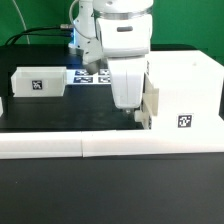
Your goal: Assemble drawer
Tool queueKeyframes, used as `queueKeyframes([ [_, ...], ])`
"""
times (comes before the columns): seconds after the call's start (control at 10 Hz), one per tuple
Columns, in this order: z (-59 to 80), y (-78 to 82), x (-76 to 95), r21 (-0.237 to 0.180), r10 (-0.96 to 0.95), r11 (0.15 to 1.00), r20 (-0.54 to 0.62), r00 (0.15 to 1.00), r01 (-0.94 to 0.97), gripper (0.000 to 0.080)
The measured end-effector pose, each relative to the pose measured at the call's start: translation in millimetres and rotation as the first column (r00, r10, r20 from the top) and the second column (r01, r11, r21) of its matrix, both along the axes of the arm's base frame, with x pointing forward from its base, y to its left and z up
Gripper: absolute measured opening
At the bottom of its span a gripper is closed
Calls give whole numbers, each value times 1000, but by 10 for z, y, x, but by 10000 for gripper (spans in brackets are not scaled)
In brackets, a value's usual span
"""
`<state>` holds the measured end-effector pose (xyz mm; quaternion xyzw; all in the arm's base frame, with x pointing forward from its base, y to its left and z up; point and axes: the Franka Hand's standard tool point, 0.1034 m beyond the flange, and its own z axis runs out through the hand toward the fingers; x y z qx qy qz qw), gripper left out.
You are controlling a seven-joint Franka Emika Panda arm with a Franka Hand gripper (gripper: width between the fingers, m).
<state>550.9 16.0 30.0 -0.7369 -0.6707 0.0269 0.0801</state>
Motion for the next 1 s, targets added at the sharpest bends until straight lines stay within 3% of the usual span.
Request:
queueKeyframes([
  [0.3,86,-185,-166,-20,-70,997,72,995,72,649],
  [0.7,183,-227,-510,-31,-96,994,124,988,101,649],
  [1.0,212,-235,-616,-33,-134,990,141,981,140,649],
])
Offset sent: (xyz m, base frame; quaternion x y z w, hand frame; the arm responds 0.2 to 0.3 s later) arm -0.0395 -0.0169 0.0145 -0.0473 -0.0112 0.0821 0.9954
